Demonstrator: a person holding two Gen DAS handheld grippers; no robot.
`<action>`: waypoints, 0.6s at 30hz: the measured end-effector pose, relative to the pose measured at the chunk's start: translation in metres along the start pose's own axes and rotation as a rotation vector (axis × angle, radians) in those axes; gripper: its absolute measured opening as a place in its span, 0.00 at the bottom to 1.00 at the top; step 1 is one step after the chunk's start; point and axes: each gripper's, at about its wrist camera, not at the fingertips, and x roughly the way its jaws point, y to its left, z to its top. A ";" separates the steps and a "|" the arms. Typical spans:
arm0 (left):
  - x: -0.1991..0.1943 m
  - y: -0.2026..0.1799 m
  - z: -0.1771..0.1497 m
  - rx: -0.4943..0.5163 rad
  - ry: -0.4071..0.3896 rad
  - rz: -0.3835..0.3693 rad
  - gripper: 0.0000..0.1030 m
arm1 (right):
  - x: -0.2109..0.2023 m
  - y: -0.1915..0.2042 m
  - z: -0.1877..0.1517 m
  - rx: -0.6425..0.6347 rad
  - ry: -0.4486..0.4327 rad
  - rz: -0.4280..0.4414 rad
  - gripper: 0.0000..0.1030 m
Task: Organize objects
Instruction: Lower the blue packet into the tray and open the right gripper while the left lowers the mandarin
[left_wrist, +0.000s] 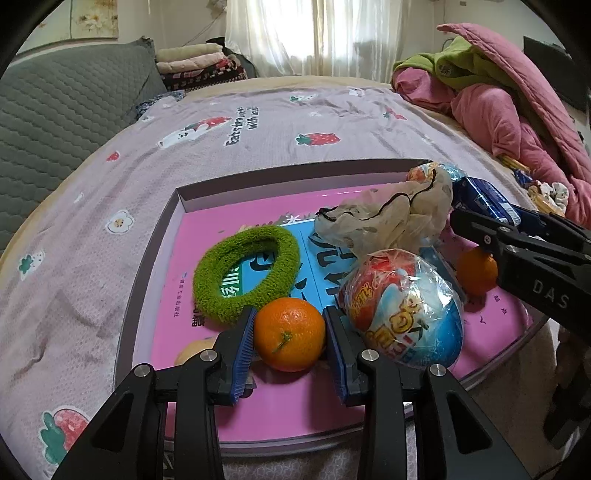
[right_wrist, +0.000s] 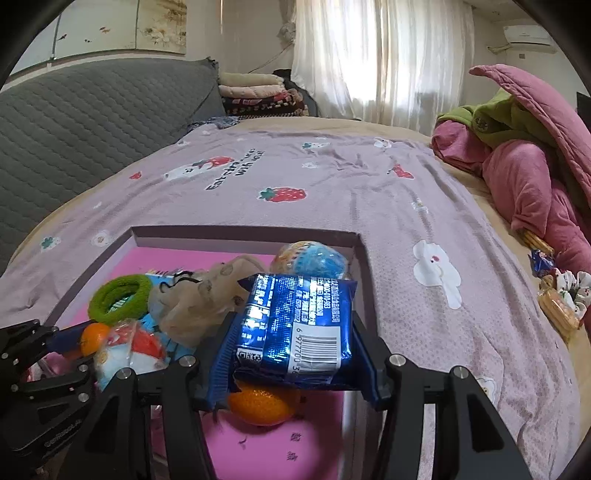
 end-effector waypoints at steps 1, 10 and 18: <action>0.000 0.000 0.000 0.000 0.000 0.000 0.36 | 0.002 -0.001 0.001 0.000 0.001 -0.007 0.55; 0.001 -0.002 0.001 -0.001 0.000 -0.004 0.36 | 0.006 0.005 0.003 -0.053 0.015 -0.009 0.55; 0.000 -0.003 0.001 0.003 -0.001 0.003 0.36 | 0.009 -0.004 0.005 -0.022 0.040 0.005 0.55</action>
